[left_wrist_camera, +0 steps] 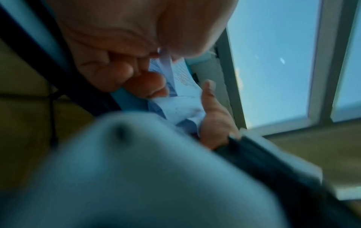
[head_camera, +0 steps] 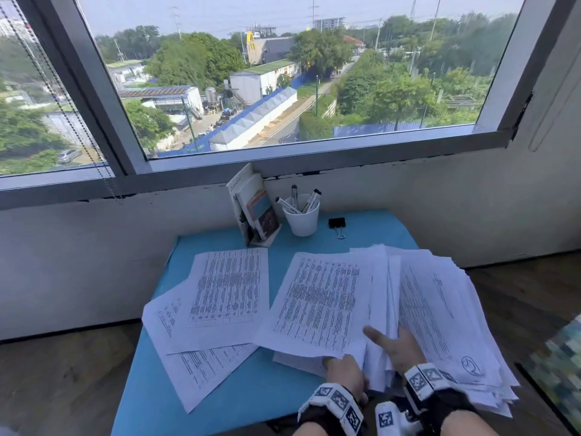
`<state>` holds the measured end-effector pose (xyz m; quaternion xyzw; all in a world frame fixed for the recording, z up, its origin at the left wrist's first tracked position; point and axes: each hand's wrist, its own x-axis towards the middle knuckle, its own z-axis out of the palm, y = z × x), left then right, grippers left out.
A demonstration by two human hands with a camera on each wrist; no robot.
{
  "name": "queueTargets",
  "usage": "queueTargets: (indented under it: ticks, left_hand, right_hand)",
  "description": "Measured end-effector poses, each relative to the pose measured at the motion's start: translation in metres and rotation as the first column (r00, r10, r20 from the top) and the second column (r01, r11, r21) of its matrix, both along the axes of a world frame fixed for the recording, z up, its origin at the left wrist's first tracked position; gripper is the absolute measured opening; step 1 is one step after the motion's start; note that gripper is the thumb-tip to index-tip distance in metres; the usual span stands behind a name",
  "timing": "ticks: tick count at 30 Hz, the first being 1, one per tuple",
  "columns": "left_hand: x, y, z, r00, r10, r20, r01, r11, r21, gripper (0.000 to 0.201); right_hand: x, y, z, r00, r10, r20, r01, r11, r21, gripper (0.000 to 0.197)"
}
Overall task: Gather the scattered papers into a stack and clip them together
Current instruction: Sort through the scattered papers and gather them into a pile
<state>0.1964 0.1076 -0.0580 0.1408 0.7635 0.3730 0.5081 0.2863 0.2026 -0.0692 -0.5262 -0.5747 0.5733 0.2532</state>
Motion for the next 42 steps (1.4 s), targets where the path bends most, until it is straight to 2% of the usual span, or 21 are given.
queueTargets:
  ticks: [1, 4, 5, 9, 11, 12, 13, 15, 17, 19, 21, 23, 25, 27, 29, 31, 32, 35, 37, 41, 42]
  left_hand:
    - [0.001, -0.002, 0.002, 0.994, -0.100, -0.031, 0.100, 0.995, -0.012, 0.038]
    - [-0.007, -0.009, 0.005, 0.989, -0.143, -0.043, 0.142, 0.989, -0.028, 0.023]
    - [-0.010, -0.013, 0.006, 0.988, -0.147, -0.040, 0.147, 0.989, -0.003, 0.026]
    - [-0.030, -0.026, 0.019, 0.989, -0.115, -0.092, 0.125, 0.986, 0.111, 0.059]
    - [-0.045, -0.033, 0.023, 0.983, -0.087, -0.159, 0.118, 0.974, 0.195, 0.059]
    - [-0.056, -0.038, 0.024, 0.964, -0.079, -0.253, 0.136, 0.967, 0.214, 0.057]
    - [-0.066, -0.043, 0.025, 0.914, -0.087, -0.395, 0.179, 0.963, 0.201, 0.051]
    - [-0.093, -0.053, 0.021, 0.786, -0.106, -0.609, 0.245, 0.958, 0.148, 0.037]
    - [-0.118, -0.058, 0.020, 0.658, -0.141, -0.740, 0.252, 0.967, 0.041, 0.026]
    - [-0.141, -0.060, 0.016, 0.538, -0.182, -0.823, 0.251, 0.967, -0.049, 0.014]
    - [-0.159, -0.058, 0.009, 0.412, -0.287, -0.865, 0.258, 0.947, -0.191, 0.034]
    - [-0.172, -0.053, 0.003, 0.362, -0.354, -0.862, 0.229, 0.930, -0.286, 0.051]
    - [-0.180, -0.050, -0.002, 0.385, -0.390, -0.837, 0.218, 0.919, -0.328, 0.063]
    - [-0.183, -0.047, -0.007, 0.443, -0.428, -0.788, 0.211, 0.904, -0.372, 0.071]
    - [-0.185, -0.046, -0.008, 0.481, -0.466, -0.743, 0.205, 0.883, -0.421, 0.074]
    - [-0.187, -0.044, -0.008, 0.461, -0.496, -0.736, 0.202, 0.866, -0.457, 0.073]
    - [-0.186, -0.043, -0.007, 0.447, -0.510, -0.735, 0.204, 0.858, -0.472, 0.073]
    - [-0.185, -0.039, -0.008, 0.443, -0.565, -0.697, 0.214, 0.821, -0.530, 0.084]
    - [-0.182, -0.036, -0.006, 0.414, -0.595, -0.688, 0.219, 0.799, -0.559, 0.082]
    - [-0.175, -0.033, 0.002, 0.212, -0.642, -0.737, 0.257, 0.764, -0.592, 0.040]
    - [-0.174, -0.034, 0.003, 0.186, -0.650, -0.737, 0.261, 0.756, -0.601, 0.036]
  right_hand:
    - [-0.003, -0.001, 0.000, 1.000, -0.016, 0.027, 0.015, 1.000, 0.005, 0.038]
    - [-0.007, 0.000, 0.003, 0.998, -0.040, 0.052, 0.041, 0.999, -0.026, 0.027]
    - [-0.008, 0.002, 0.003, 0.998, -0.031, 0.049, 0.033, 0.999, -0.041, 0.024]
    - [-0.009, 0.003, 0.015, 1.000, -0.004, -0.012, 0.004, 1.000, -0.029, 0.020]
    - [-0.001, 0.011, 0.030, 0.998, -0.015, -0.067, 0.013, 1.000, -0.022, 0.019]
    - [0.006, 0.020, 0.034, 0.999, -0.022, -0.048, 0.022, 1.000, -0.012, 0.018]
    - [0.015, 0.030, 0.040, 0.999, -0.038, -0.029, 0.038, 0.999, 0.000, 0.016]
    - [0.038, 0.053, 0.048, 0.989, -0.064, 0.134, 0.061, 0.998, 0.023, 0.006]
    - [0.062, 0.072, 0.051, 0.937, -0.082, 0.339, 0.075, 0.997, 0.036, 0.013]
    - [0.077, 0.085, 0.046, 0.869, -0.072, 0.489, 0.048, 0.997, 0.061, 0.010]
    - [0.080, 0.088, 0.038, 0.801, -0.072, 0.594, 0.024, 0.996, 0.088, 0.024]
    - [0.078, 0.085, 0.025, 0.754, -0.111, 0.648, 0.042, 0.992, 0.121, 0.045]
    - [0.073, 0.079, 0.017, 0.731, -0.162, 0.663, 0.072, 0.984, 0.162, 0.057]
    - [0.070, 0.074, 0.014, 0.715, -0.203, 0.669, 0.093, 0.976, 0.196, 0.061]
    - [0.068, 0.068, 0.013, 0.664, -0.268, 0.698, 0.129, 0.961, 0.246, 0.065]
    - [0.065, 0.061, 0.017, 0.585, -0.334, 0.739, 0.147, 0.940, 0.308, 0.068]
    - [0.062, 0.058, 0.021, 0.569, -0.364, 0.737, 0.153, 0.928, 0.340, 0.068]
    - [0.042, 0.043, 0.033, 0.618, -0.384, 0.686, 0.075, 0.897, 0.436, 0.067]
    - [0.020, 0.026, 0.037, 0.673, -0.308, 0.673, -0.036, 0.894, 0.446, 0.064]
    - [-0.028, -0.018, 0.034, 0.771, -0.064, 0.633, -0.275, 0.863, 0.423, 0.056]
    - [-0.039, -0.029, 0.031, 0.807, 0.017, 0.591, -0.327, 0.845, 0.423, 0.054]
